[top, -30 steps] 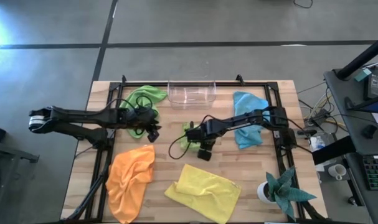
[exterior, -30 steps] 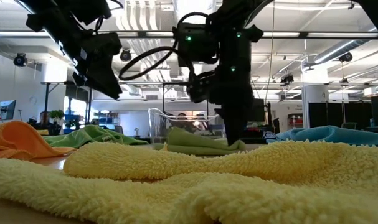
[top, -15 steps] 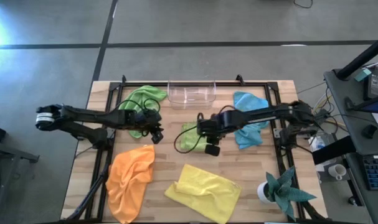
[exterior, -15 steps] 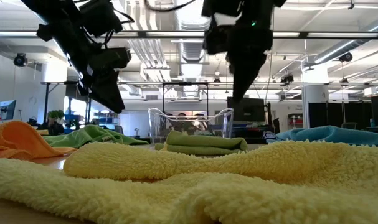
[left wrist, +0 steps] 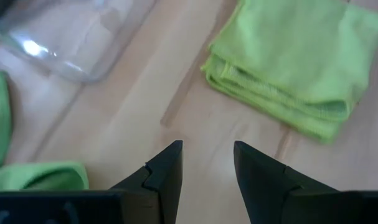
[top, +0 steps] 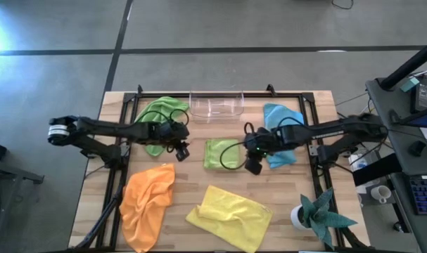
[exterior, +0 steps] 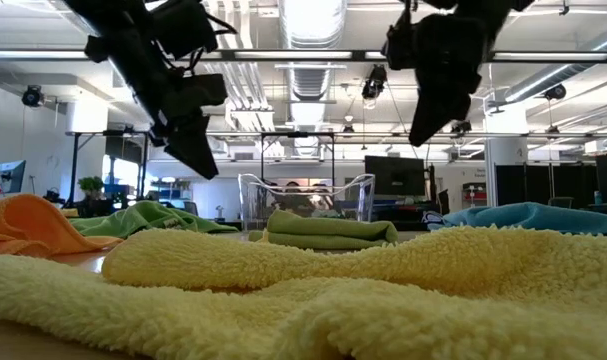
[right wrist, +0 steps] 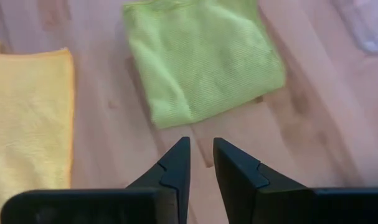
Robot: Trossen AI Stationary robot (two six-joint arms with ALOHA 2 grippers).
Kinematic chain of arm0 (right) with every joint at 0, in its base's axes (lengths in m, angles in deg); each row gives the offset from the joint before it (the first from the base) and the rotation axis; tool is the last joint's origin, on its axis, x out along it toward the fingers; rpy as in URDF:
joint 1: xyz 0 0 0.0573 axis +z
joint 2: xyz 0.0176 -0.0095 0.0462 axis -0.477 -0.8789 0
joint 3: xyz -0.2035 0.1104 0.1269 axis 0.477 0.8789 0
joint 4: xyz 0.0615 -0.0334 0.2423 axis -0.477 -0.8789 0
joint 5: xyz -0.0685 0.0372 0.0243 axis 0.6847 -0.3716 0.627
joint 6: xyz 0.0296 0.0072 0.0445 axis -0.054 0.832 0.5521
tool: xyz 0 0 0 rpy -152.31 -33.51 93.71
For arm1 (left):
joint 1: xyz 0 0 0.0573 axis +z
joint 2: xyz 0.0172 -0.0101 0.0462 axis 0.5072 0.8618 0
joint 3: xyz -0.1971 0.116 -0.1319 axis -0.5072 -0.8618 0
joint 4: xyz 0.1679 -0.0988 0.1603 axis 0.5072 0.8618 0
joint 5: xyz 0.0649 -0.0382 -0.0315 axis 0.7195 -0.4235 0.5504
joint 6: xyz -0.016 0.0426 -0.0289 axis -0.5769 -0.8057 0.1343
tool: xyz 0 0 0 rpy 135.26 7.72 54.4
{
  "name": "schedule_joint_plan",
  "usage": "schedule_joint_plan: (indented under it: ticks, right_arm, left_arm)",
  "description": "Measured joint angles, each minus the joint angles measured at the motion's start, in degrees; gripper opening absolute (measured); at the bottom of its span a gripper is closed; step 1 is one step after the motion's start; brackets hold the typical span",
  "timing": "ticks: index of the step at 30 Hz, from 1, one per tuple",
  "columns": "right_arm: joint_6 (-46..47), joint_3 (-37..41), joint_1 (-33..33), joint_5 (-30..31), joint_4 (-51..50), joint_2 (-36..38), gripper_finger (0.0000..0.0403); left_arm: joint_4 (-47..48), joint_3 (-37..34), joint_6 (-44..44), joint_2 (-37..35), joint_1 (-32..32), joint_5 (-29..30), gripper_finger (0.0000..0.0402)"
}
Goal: Fold microfiber towels
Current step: Fold the green microfiber towel
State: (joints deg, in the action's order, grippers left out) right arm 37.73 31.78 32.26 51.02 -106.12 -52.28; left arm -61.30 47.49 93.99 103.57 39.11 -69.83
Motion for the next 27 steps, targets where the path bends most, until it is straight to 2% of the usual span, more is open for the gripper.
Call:
schedule_joint_plan:
  ticks: [6,11,17,21,27]
  right_arm:
    - [2.27,3.12,0.3,-2.81,3.26,0.1,0.0082]
    - [2.41,3.86,0.35,-3.15,5.47,-1.36,0.0093]
    - [1.34,1.98,0.35,-3.59,5.28,-2.81,0.0129]
    - [-2.6,0.35,0.35,-3.58,5.27,-3.59,0.016]
    - [-7.57,-0.97,0.37,-3.58,6.1,-4.7,0.019]
  left_arm:
    - [-0.32,2.99,-2.26,1.77,0.1,0.04,0.0128]
    - [-6.7,4.1,-3.48,2.17,0.1,0.05,0.0128]
    - [-5.8,7.31,-6.77,2.17,0.05,0.04,0.0132]
    - [-4.11,8.79,-7.0,2.17,0.05,0.04,0.0163]
    - [-4.22,10.92,-8.06,2.17,0.06,0.08,0.0235]
